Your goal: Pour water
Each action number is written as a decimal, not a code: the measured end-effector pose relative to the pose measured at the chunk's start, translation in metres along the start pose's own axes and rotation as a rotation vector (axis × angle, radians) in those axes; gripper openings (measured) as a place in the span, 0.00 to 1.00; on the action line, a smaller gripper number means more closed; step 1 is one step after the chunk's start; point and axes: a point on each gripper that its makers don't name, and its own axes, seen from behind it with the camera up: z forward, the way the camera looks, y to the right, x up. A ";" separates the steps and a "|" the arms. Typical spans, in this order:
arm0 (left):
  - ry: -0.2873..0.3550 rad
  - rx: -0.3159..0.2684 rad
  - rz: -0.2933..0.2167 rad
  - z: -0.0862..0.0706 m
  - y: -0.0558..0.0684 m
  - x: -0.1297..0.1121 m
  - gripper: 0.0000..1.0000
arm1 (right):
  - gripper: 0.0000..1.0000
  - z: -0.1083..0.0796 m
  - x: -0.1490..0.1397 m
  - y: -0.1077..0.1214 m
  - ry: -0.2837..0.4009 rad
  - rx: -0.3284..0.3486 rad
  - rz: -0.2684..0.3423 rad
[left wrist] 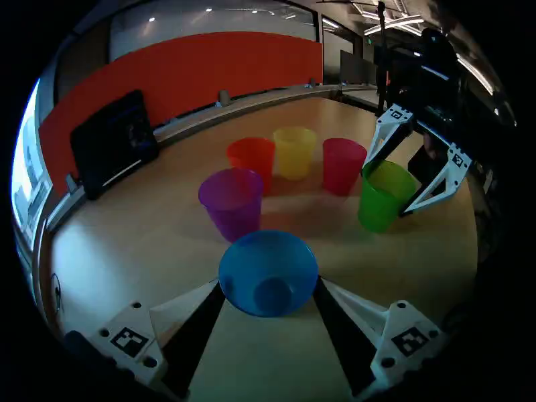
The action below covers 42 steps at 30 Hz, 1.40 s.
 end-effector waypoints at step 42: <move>0.024 0.046 -0.048 -0.035 0.013 -0.009 0.96 | 1.00 -0.028 -0.041 0.007 0.006 -0.109 0.109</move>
